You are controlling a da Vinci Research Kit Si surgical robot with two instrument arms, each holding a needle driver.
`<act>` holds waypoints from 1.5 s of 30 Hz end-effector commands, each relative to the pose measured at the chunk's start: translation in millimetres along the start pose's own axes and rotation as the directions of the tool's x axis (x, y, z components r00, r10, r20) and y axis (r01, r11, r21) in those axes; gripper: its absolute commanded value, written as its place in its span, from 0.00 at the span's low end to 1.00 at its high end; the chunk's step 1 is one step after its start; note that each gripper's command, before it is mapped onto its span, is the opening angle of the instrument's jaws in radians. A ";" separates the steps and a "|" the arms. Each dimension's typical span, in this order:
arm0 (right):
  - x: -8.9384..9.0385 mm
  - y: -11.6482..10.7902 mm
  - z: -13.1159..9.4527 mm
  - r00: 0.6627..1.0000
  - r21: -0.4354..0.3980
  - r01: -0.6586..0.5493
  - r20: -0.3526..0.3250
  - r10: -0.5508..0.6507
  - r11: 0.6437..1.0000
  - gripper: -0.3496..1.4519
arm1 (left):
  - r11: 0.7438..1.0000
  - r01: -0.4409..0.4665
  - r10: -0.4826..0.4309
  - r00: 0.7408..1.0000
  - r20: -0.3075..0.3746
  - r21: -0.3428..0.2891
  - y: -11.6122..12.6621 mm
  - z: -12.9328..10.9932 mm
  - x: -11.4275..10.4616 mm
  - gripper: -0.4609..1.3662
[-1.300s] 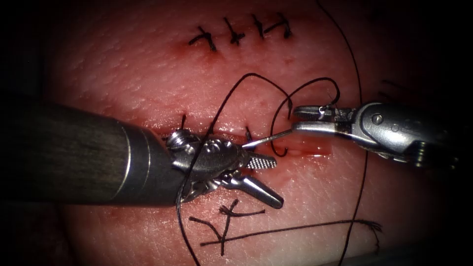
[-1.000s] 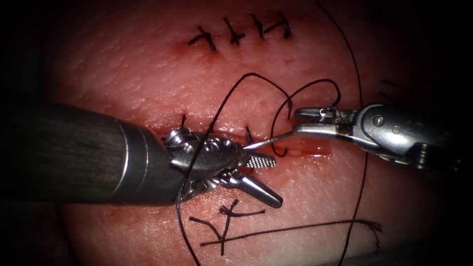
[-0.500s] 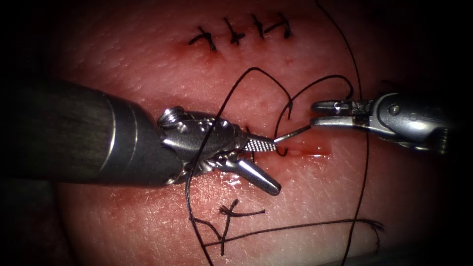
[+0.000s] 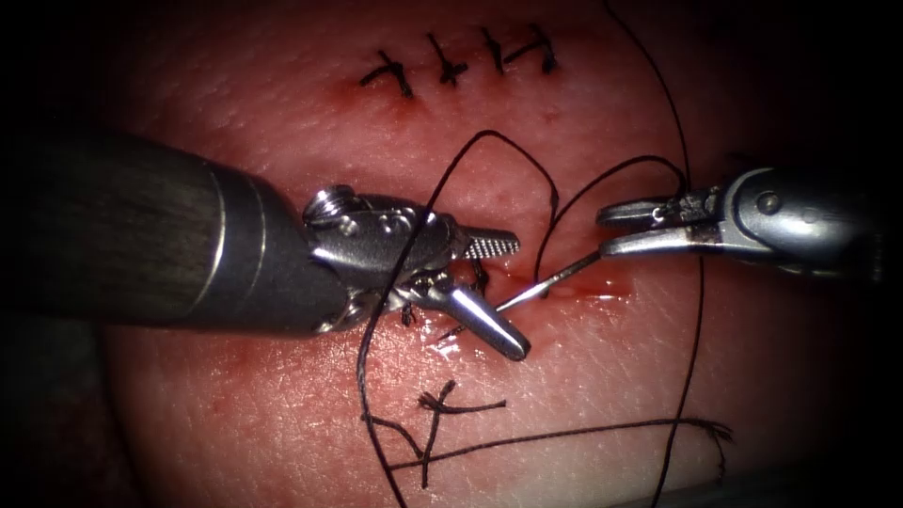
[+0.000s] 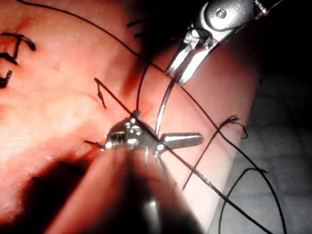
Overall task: Wound Closure
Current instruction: Pass needle to left jaws
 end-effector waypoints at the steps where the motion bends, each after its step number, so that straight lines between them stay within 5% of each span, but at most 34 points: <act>1: 0.2 0.2 -0.1 1.000 0.024 0.017 0.005 -0.018 1.000 0.00 | 1.000 0.009 -0.009 1.000 0.002 -0.010 0.0 0.1 -0.1 0.82; 9: 1.6 0.4 -0.2 0.985 0.118 0.167 0.034 -0.172 0.979 0.00 | 0.998 0.047 -0.045 0.998 0.035 -0.038 -0.2 1.1 -0.3 0.82; 18: 3.7 -0.7 0.8 0.927 0.151 0.369 0.004 -0.374 0.917 0.00 | 0.993 0.094 -0.089 0.993 0.074 -0.067 -0.5 2.4 -0.9 0.76; 34: 5.8 -1.1 1.0 0.909 0.113 0.415 -0.017 -0.416 0.903 0.00 | 0.988 0.132 -0.124 0.987 0.098 -0.082 -2.1 4.5 -2.2 0.75; 42: 6.1 -1.3 1.5 0.906 0.109 0.422 -0.018 -0.422 0.900 0.00 | 0.983 0.152 -0.140 0.984 0.115 -0.103 -2.2 5.0 -2.4 0.52; 43: 6.1 -1.3 1.5 0.906 0.104 0.422 -0.022 -0.423 0.900 0.00 | 0.982 0.142 -0.126 0.984 0.128 -0.124 -2.3 5.0 -2.6 0.37; 45: 6.1 -1.3 1.5 0.906 0.104 0.422 -0.022 -0.423 0.900 0.00 | 0.980 0.156 -0.138 0.981 0.135 -0.127 -2.4 5.0 -2.7 0.27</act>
